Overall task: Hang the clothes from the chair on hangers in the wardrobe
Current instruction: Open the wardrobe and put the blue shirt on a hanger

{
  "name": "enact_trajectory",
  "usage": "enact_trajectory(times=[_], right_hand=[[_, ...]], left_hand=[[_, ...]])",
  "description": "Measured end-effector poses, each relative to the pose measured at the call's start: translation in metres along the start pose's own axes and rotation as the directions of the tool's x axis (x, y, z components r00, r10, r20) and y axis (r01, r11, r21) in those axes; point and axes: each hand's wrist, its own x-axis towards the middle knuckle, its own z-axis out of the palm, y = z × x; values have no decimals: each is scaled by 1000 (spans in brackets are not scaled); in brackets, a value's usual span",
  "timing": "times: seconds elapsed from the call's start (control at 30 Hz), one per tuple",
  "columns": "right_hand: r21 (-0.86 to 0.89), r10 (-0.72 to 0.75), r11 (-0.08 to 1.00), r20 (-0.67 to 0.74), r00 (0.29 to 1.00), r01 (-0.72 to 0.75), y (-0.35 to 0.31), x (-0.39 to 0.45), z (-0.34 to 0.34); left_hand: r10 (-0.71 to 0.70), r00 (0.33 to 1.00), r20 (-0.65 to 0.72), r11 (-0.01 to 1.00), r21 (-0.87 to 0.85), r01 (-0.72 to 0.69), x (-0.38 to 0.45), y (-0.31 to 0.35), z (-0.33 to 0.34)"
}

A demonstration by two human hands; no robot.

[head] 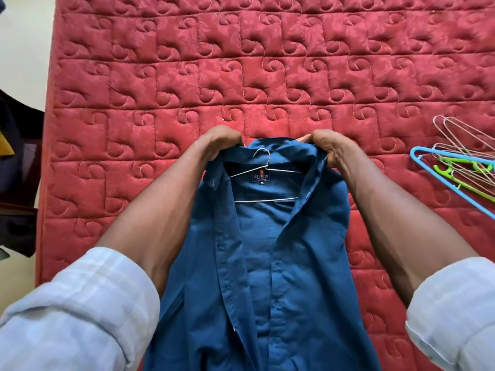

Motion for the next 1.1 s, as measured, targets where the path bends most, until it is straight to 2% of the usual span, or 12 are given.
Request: enact_trajectory(times=[0.03,0.1,0.17,0.23,0.3,0.4,0.47,0.6,0.77,0.9,0.97,1.1], right_hand=[[-14,-6,1000,-34,999,5,-2,2,0],[-209,-138,975,-283,949,80,-1,10,1],[-563,-398,825,-519,756,47,4,11,3],[-753,-670,634,-419,613,179,9,9,9],[-813,-814,456,-217,539,361,14,10,12],[-893,-775,242,57,629,380,26,13,19],[-932,-689,191,96,718,308,35,15,21],[-920,-696,321,-68,715,224,39,7,22],[-795,-688,519,-170,706,315,16,-25,20],[-910,-678,394,-196,709,126,-5,-46,29],[-924,-670,374,-208,712,82,-10,-52,45],[-750,-540,643,-299,787,156,-4,-49,60]], left_hand=[[-2,1000,-26,1000,-18,2,1,0,-1],[74,975,-207,996,60,-63,10,-11,-3],[259,897,-359,942,297,-153,14,-22,-3],[464,811,-356,861,398,-317,19,-33,1],[606,757,-244,758,466,-456,19,-41,5],[653,757,-19,611,603,-513,15,-50,9],[605,796,34,601,636,-484,12,-53,12],[605,789,-109,692,563,-453,4,-50,11],[565,806,-179,747,526,-407,-16,-41,2],[475,864,-167,688,683,-246,-37,-12,2],[401,899,-175,720,667,-191,-47,7,9],[312,928,-203,879,432,-201,-62,19,23]])
